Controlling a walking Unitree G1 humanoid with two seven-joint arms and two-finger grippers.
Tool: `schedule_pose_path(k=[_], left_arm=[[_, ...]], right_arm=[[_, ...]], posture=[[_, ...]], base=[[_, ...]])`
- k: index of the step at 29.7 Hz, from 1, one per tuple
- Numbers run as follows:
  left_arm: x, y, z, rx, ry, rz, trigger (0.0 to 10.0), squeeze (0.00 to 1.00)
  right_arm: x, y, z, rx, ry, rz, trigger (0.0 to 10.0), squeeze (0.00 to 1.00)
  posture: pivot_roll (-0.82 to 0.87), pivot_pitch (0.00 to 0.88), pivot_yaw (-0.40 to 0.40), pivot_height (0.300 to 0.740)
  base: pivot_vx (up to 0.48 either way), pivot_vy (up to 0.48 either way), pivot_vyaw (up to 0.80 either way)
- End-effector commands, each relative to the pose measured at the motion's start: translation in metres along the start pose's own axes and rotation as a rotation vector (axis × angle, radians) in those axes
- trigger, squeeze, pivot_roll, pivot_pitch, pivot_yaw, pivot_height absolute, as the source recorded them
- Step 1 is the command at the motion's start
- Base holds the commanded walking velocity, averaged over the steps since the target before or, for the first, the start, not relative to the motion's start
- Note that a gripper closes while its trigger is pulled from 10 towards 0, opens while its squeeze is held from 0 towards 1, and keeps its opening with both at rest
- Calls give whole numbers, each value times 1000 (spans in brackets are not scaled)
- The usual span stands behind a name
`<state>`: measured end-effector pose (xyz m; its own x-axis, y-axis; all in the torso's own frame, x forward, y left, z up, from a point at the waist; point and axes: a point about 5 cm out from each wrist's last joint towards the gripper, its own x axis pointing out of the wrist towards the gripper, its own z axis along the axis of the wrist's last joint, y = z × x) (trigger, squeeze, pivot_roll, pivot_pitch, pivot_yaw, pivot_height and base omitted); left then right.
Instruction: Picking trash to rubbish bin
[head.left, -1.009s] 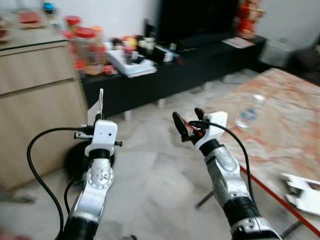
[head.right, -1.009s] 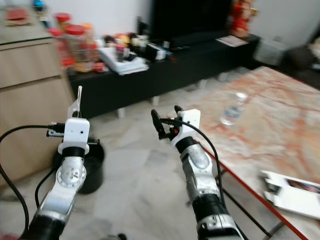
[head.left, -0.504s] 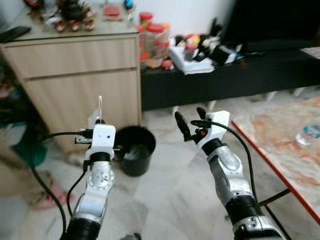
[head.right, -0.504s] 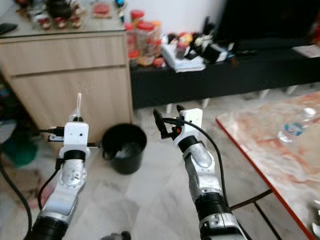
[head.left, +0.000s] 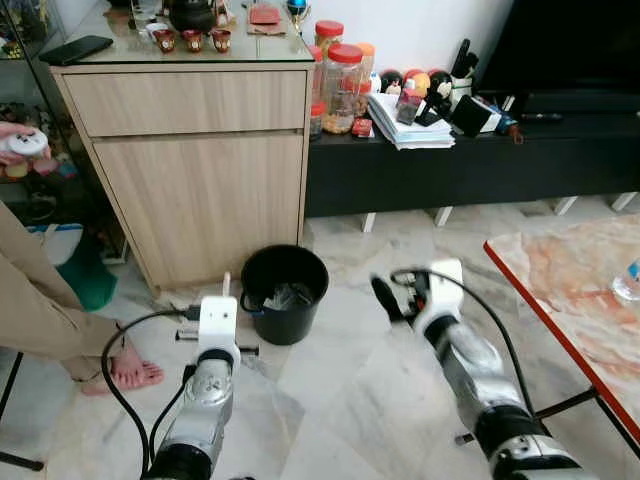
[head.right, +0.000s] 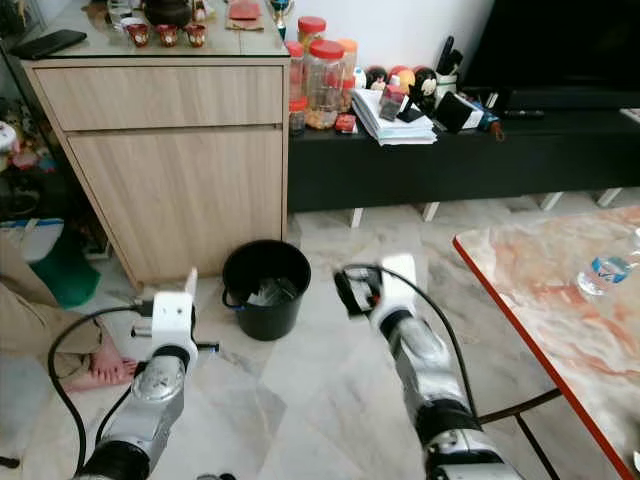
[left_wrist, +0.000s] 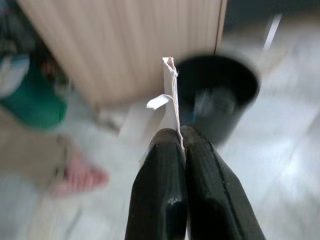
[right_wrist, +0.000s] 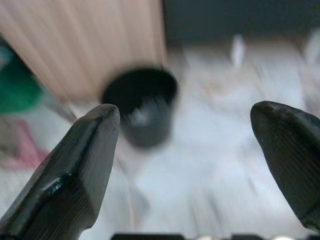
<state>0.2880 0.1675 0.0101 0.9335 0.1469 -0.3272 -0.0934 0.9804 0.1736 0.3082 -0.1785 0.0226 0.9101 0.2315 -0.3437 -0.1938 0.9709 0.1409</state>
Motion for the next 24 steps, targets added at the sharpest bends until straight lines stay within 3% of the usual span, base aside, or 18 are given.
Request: schedule_pose_path(k=[1, 2, 7, 9, 12, 17, 24], left_arm=[[-2, -2, -12, 2, 47, -16, 10000, 0], [-6, -3, -24, 32, 99, -26, 10000, 0], [-10, -5, -35, 55, 144, -39, 10000, 0], [-26, -6, -66, 74, 272, -48, 10000, 0], [-33, -6, -78, 76, 314, -45, 10000, 0], [-44, -3, -94, 80, 375, -42, 10000, 0], [-46, -2, -97, 85, 389, -40, 10000, 0]], right_arm=[[-7, -13, -13, 24, 63, -67, 10000, 0], [-15, -21, -26, 43, 109, -108, 10000, 0], [-22, -26, -38, 57, 150, -142, 10000, 0], [-43, -35, -71, 82, 277, -222, 10000, 0], [-54, -37, -86, 93, 329, -247, 10000, 0], [-66, -36, -105, 94, 393, -260, 10000, 0], [-71, -36, -111, 104, 415, -276, 10000, 0]], posture=[[-5, 53, -117, 740], [-7, 54, -119, 740], [-3, 55, -121, 740], [-8, 55, -119, 740], [-3, 58, -119, 740], [-6, 56, -118, 740], [-3, 57, -118, 740]], base=[[300, 0, 0], [337, 0, 0], [340, 0, 0], [337, 0, 0], [338, 0, 0], [335, 0, 0], [338, 0, 294]])
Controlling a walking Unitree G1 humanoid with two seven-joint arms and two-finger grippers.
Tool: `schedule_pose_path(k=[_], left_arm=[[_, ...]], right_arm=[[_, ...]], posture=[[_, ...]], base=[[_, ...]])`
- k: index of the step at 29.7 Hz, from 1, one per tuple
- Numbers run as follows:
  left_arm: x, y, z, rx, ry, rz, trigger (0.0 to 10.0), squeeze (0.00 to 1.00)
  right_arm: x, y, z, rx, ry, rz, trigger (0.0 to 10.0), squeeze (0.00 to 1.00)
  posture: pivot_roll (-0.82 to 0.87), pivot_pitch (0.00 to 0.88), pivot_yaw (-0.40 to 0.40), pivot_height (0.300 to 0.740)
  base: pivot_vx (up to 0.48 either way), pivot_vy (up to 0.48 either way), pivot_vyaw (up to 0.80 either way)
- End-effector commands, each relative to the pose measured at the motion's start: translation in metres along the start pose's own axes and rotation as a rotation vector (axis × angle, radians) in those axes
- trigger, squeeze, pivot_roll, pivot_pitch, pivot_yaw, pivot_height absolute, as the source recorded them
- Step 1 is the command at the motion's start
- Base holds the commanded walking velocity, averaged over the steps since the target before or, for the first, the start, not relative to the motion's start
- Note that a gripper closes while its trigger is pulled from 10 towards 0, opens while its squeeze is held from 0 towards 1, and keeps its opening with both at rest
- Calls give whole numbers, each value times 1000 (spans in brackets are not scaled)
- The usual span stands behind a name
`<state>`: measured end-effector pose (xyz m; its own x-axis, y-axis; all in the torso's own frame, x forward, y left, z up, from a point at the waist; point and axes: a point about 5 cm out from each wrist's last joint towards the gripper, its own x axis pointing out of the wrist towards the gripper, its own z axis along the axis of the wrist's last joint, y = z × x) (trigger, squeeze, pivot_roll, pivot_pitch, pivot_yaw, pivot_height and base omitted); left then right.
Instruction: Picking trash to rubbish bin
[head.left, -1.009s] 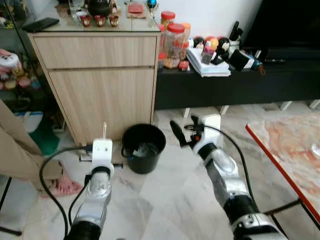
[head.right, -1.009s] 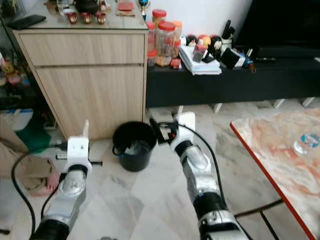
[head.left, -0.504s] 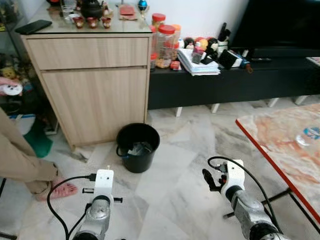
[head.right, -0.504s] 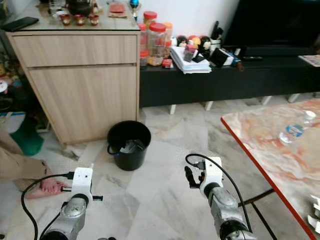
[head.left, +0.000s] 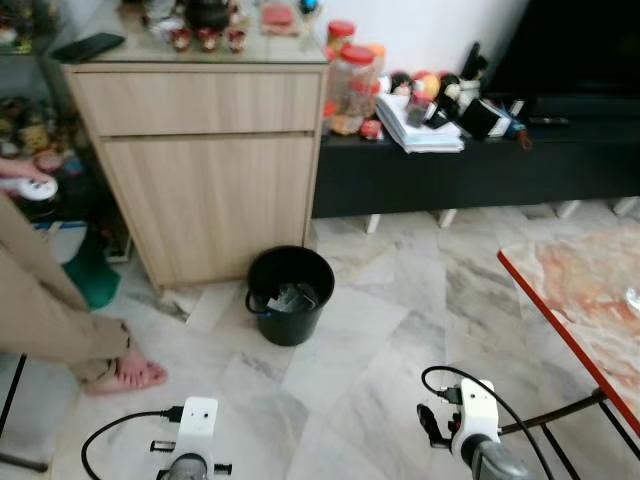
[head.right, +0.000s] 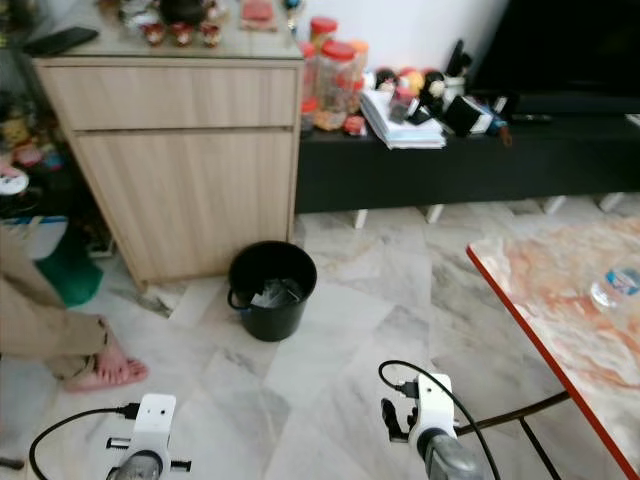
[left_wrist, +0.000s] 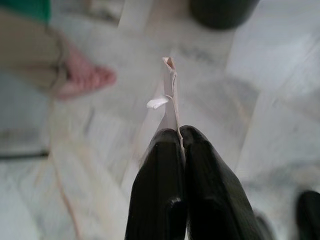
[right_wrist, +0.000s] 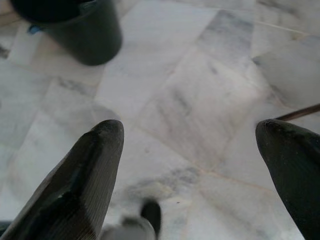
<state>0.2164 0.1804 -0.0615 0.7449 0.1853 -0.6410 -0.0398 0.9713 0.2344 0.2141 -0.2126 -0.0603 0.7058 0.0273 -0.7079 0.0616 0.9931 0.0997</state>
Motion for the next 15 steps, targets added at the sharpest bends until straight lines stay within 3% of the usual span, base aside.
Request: schedule_pose_path(k=[1, 13, 15], left_arm=[[-3, -9, -5, 7, 21, -24, 10000, 0], [-2, -10, -4, 15, 19, -28, 10000, 0], [-2, -10, -4, 21, 15, -29, 10000, 0]], right_arm=[[-3, -11, -2, 10, 10, -37, 10000, 0], [-2, -10, 3, 20, -10, -43, 10000, 0], [-2, -10, 3, -2, -14, -45, 10000, 0]], posture=[[-3, 57, -118, 740], [-5, 56, -121, 740], [-5, 56, -121, 740]], base=[[337, 0, 0], [337, 0, 0], [334, 0, 694]])
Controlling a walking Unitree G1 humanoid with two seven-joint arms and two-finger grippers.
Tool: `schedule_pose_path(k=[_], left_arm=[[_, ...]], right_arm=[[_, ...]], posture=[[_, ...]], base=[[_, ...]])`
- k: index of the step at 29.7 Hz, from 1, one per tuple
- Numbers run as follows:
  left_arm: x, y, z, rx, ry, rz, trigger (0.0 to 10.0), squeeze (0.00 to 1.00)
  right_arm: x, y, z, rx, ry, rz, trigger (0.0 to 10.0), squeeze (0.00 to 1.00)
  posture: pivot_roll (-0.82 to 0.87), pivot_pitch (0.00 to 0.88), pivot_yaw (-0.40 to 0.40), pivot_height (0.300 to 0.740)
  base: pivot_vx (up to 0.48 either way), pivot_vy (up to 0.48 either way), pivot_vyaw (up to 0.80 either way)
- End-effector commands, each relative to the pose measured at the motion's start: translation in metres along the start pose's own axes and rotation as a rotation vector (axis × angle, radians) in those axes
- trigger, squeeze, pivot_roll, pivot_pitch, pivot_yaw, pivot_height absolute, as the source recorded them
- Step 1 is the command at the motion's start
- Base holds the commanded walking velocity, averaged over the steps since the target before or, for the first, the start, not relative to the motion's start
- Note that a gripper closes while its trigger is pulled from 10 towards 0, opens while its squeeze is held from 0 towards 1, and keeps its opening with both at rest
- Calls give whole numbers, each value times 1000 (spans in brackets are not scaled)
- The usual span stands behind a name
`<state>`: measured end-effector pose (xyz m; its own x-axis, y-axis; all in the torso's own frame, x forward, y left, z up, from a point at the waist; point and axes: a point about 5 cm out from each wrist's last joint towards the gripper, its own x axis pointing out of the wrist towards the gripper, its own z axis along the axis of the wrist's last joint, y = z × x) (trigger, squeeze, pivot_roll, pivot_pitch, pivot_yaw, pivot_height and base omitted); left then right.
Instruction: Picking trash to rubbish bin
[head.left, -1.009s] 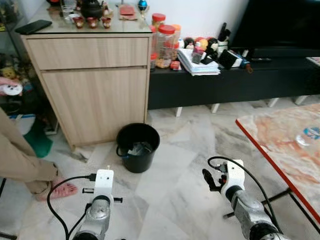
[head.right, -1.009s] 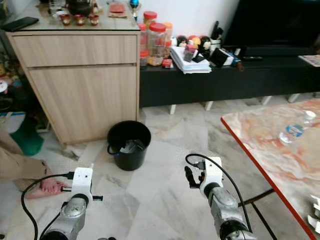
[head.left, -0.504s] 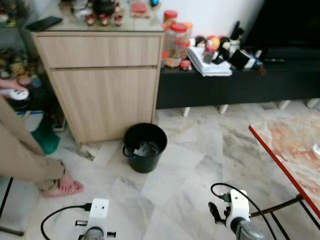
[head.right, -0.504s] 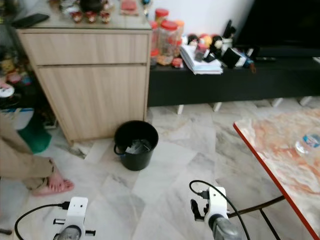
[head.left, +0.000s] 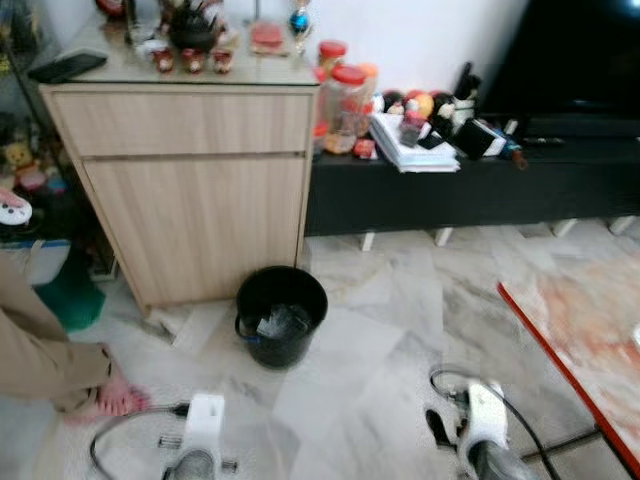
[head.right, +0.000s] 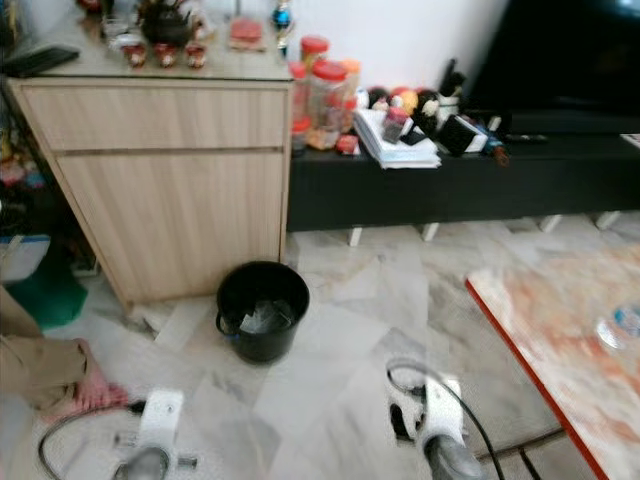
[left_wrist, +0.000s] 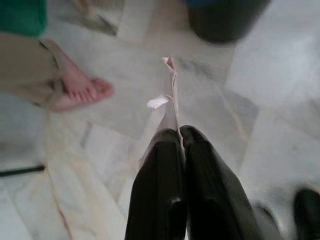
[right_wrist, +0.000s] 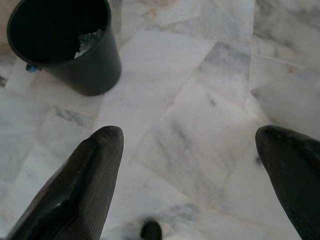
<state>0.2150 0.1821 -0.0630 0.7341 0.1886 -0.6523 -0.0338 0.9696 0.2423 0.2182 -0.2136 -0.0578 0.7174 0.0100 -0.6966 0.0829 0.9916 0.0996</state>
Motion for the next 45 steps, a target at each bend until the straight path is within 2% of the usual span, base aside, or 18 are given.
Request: schedule_pose_path(k=[1, 6, 29, 45], left_arm=[[-2, -12, -1, 11, -1, -30, 10000, 0], [-2, -12, -1, 18, -4, -31, 10000, 0], [-3, -10, -3, 30, -1, -29, 10000, 0], [-3, -2, -9, 67, 1, -32, 10000, 0]], right_arm=[[-3, -10, -2, -18, 4, -30, 10000, 0], [-4, -12, -5, 11, 9, -41, 10000, 0], [-6, -15, -13, 32, 32, -68, 10000, 0], [-5, -5, -18, 74, 28, -58, 10000, 0]], posture=[[-5, 56, -121, 740], [-3, 56, -121, 740], [16, 52, -107, 740], [22, 36, -57, 740]], base=[[334, 0, 694], [339, 0, 320], [338, 0, 0], [339, 0, 0]])
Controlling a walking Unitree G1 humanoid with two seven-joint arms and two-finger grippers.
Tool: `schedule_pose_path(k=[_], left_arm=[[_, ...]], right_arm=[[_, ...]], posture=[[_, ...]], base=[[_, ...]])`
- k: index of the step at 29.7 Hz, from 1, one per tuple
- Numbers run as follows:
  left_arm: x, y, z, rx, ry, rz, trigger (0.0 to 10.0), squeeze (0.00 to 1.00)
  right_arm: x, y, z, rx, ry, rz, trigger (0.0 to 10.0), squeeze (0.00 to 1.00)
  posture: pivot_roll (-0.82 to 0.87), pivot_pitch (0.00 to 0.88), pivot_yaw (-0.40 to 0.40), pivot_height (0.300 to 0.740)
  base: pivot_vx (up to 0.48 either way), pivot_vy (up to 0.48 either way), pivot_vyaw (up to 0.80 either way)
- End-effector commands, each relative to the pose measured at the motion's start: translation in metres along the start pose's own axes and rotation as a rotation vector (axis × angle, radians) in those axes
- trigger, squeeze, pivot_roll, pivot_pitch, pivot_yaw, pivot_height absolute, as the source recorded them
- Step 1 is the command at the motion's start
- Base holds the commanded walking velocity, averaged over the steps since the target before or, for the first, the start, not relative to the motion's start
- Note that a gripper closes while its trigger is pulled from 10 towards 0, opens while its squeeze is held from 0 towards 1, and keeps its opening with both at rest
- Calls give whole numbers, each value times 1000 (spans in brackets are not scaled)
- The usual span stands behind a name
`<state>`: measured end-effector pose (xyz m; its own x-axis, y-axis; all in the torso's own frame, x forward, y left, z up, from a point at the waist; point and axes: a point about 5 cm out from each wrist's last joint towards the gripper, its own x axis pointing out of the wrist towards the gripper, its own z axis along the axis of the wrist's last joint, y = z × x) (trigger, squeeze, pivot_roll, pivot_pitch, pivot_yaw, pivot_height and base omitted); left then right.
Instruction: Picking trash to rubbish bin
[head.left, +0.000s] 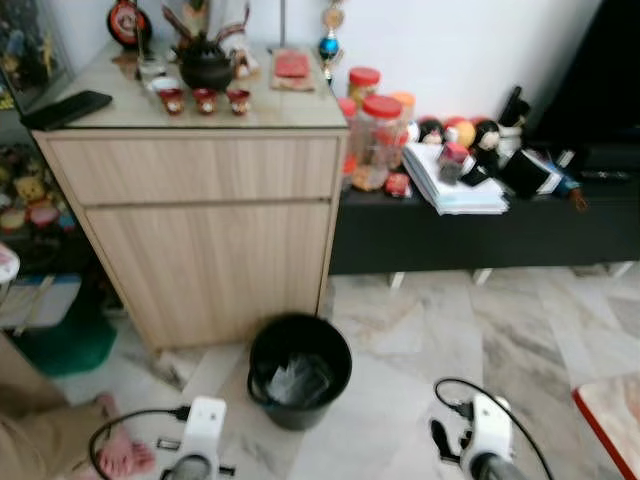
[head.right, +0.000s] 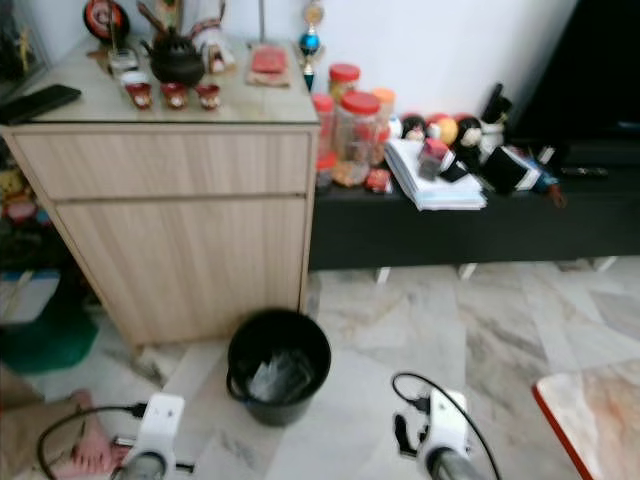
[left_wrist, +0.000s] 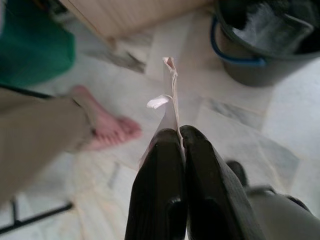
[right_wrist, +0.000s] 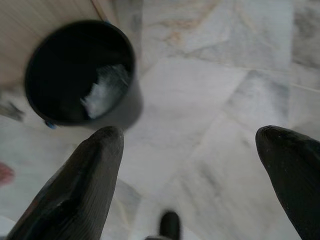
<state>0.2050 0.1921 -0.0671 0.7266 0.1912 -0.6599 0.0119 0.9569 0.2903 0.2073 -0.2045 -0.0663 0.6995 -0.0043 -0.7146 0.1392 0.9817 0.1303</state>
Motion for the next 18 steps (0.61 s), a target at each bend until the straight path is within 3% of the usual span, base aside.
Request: schedule_pose_path(k=[1, 13, 18], left_arm=[[-1, -11, 3, 0, -11, -32, 10000, 0], [0, -12, 7, 21, -27, -41, 10000, 0], [3, -15, 23, 60, -98, -48, 10000, 0]], right_arm=[[-3, -12, -3, 11, 4, -40, 10000, 0], [-1, -8, 6, 3, -32, -20, 10000, 0], [4, 0, 36, -43, -135, 34, 10000, 0]], posture=[[22, 36, -57, 740], [25, 26, -54, 740], [23, 28, -56, 740]], base=[[341, 0, 0], [340, 0, 0], [339, 0, 0]])
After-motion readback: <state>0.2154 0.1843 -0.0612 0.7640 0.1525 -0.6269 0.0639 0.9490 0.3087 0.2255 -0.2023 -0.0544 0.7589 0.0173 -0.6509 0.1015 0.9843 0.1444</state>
